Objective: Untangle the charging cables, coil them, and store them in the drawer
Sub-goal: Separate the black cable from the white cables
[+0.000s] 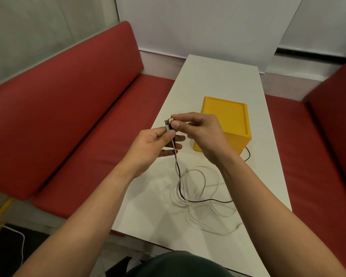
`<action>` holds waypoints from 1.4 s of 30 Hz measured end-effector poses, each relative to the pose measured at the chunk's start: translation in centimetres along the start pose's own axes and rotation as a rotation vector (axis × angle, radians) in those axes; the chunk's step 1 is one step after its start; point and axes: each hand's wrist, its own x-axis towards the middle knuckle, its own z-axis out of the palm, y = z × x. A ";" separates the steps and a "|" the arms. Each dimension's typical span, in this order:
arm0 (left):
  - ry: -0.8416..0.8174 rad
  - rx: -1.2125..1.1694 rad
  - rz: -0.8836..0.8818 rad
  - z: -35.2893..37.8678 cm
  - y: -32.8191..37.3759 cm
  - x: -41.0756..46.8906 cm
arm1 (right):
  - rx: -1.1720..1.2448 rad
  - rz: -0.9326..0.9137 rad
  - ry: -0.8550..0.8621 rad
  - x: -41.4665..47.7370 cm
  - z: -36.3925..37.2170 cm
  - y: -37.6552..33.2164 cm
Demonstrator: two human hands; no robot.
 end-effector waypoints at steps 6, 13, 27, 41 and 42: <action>0.065 0.094 0.067 0.1 0.0 0.3 | 0.042 0.111 -0.002 0.4 0.5 0.7; 0.297 0.132 0.199 -0.1 0.3 1.0 | 0.095 0.202 -0.187 -0.6 0.7 1.8; 0.428 -0.243 0.213 -1.1 2.7 0.7 | -0.437 0.125 -0.262 -1.1 -1.5 3.3; 0.202 0.464 0.136 -0.8 0.3 0.5 | -0.633 0.026 -0.046 -1.9 -2.2 5.8; 0.158 0.573 0.131 -0.3 -0.1 0.4 | -0.615 0.003 -0.020 -1.9 -2.2 5.7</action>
